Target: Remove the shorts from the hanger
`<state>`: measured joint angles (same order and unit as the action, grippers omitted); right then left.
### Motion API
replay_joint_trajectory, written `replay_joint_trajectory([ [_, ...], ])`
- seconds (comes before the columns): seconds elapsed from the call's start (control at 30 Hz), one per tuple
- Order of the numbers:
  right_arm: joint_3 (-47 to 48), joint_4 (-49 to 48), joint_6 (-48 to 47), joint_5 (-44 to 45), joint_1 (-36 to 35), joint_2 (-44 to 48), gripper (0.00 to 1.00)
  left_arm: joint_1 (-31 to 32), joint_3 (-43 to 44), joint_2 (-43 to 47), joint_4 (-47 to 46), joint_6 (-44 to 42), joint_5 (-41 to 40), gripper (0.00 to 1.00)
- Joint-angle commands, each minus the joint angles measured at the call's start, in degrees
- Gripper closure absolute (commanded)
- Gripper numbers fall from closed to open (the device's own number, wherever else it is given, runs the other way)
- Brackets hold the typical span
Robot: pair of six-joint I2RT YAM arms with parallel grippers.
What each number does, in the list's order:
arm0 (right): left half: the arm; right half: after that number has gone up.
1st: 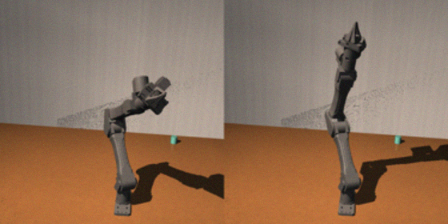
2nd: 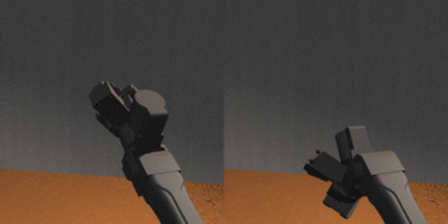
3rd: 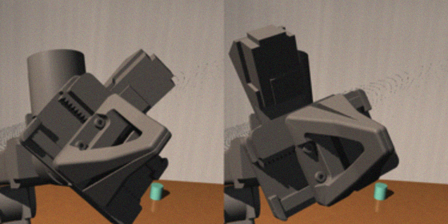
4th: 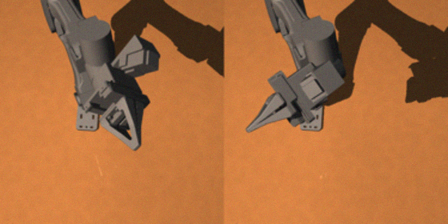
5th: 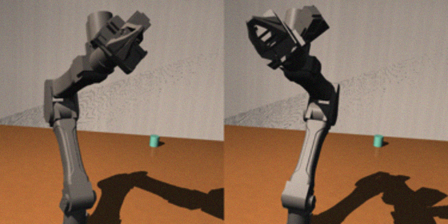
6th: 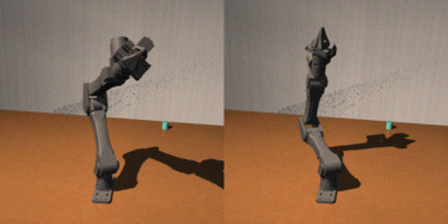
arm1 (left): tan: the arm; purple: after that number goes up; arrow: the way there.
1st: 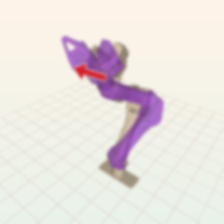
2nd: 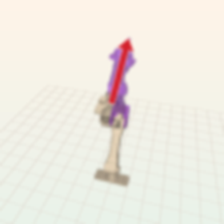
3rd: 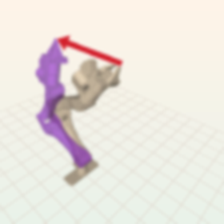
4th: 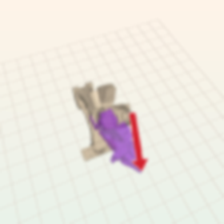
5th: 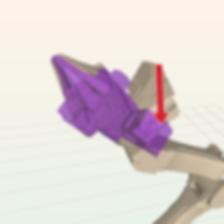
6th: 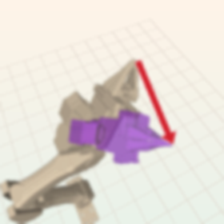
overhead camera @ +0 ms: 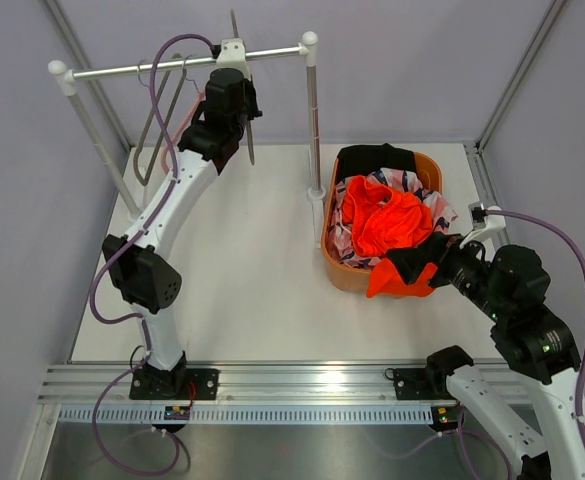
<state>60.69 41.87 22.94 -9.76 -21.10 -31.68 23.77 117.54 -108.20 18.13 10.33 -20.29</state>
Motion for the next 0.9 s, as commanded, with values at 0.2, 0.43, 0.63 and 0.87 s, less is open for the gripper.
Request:
replay_joint_trajectory([
  [0.2, -0.6, -1.3, 0.3, -0.7, 0.0, 0.7, 0.01, -0.4, -2.1, 5.2, -2.0, -1.1, 0.6, 0.83],
  [0.43, -1.0, -1.6, 0.4, -0.6, 0.1, 0.7, 0.01, -0.3, -5.9, 9.4, -2.9, -0.8, 0.6, 0.79],
  [0.63, -0.9, -1.6, 0.4, -0.3, 0.0, 0.7, 0.01, -0.3, -8.6, 12.8, -3.0, -0.7, 1.1, 0.76],
  [0.87, -1.4, -2.1, 0.7, 0.0, 0.0, 0.5, 0.01, 2.1, -10.8, 15.9, -2.1, -0.9, 1.7, 0.69],
])
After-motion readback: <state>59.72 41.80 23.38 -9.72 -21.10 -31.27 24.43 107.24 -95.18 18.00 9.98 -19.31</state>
